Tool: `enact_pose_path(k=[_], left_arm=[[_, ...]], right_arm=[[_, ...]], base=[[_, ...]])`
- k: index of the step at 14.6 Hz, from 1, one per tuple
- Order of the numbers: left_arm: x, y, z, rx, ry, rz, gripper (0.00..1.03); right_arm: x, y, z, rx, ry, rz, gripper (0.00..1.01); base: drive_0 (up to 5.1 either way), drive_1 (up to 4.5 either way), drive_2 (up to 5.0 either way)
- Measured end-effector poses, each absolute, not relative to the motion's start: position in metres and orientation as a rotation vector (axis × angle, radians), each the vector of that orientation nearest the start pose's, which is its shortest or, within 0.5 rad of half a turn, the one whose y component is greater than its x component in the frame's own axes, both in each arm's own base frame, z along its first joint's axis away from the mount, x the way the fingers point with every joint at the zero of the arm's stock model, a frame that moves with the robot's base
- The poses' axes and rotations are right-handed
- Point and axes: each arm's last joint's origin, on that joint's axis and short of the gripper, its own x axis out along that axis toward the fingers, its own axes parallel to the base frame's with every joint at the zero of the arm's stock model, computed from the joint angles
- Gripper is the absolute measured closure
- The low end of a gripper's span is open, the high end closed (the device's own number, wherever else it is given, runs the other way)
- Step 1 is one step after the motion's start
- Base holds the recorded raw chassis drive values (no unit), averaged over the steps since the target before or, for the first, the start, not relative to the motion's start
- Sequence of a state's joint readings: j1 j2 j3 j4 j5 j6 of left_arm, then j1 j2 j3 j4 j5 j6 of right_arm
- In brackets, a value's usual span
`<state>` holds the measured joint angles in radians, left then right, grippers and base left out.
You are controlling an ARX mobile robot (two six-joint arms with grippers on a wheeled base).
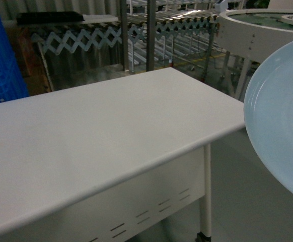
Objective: Place blue tray on left shelf second layer neatly
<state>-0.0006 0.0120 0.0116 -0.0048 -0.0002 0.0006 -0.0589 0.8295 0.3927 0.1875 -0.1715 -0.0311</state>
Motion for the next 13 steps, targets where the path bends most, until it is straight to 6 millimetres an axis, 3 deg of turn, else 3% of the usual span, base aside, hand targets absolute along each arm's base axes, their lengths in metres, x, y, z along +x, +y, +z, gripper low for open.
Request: enact_pose_path(k=[13], left_arm=[[0.0977, -0.0001, 0.1661, 0.001, 0.005, 0.000, 0.05]], right_arm=[[0.1823, -0.0058, 0.2250, -0.002, 0.248, 0.116, 0.99]], base=[[3.1, -5.52, -2.1]])
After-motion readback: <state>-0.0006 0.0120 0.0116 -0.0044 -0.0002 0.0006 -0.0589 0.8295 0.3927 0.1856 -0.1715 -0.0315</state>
